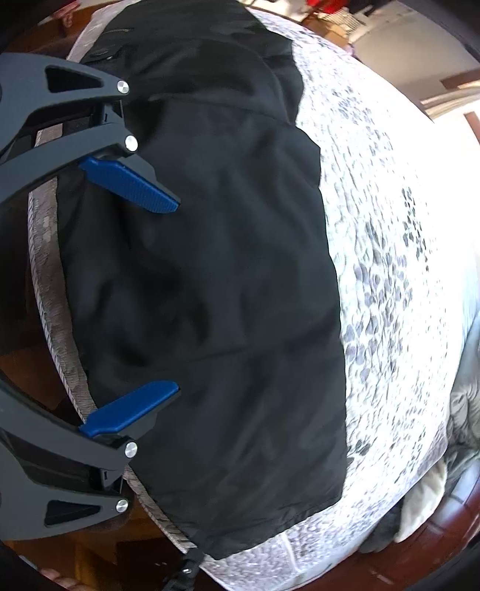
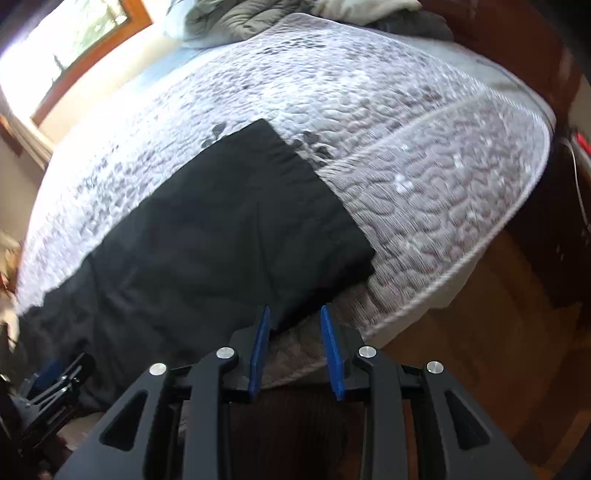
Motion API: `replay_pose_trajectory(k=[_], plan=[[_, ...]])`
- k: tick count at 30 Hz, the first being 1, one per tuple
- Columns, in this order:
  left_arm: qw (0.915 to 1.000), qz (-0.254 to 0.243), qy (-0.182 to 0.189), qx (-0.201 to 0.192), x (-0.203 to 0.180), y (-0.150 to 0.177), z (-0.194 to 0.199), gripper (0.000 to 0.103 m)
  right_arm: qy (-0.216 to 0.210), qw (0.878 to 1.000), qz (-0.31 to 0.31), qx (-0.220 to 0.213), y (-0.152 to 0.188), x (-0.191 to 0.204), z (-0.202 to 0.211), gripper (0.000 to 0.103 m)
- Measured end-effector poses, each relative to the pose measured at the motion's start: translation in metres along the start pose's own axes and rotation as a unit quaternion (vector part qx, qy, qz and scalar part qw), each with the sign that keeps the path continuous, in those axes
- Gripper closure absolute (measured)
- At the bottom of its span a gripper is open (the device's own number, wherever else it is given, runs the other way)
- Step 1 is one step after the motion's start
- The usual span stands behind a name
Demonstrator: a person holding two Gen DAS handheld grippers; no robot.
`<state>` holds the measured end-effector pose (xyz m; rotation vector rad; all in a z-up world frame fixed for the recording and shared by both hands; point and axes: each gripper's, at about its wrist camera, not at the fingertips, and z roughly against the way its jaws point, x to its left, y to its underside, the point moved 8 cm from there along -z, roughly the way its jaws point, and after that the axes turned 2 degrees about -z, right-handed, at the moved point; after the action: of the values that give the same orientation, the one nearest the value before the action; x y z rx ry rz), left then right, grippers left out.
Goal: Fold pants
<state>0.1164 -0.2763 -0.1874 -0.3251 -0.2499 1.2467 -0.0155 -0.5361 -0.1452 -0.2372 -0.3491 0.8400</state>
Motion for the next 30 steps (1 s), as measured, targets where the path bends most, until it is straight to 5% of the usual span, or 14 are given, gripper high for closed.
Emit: replay_pose_trajectory(k=[10, 20, 27, 30], plan=[[1.0, 0.001, 0.003, 0.003, 0.001, 0.005, 0.0, 0.01, -0.105, 0.99, -0.077, 0.058, 0.018, -0.001, -0.02, 0.062], [0.9998, -0.016, -0.005, 0.009, -0.014, 0.005, -0.009, 0.01, -0.054, 0.995, -0.037, 0.069, 0.013, 0.026, -0.042, 0.058], [0.9997, -0.018, -0.011, 0.011, 0.004, 0.01, -0.011, 0.009, -0.078, 0.991, -0.09, 0.068, 0.004, 0.007, -0.051, 0.05], [0.9998, -0.006, -0.012, 0.016, 0.016, 0.012, -0.014, 0.009, -0.09, 0.992, -0.073, 0.056, -0.001, 0.014, -0.052, 0.064]])
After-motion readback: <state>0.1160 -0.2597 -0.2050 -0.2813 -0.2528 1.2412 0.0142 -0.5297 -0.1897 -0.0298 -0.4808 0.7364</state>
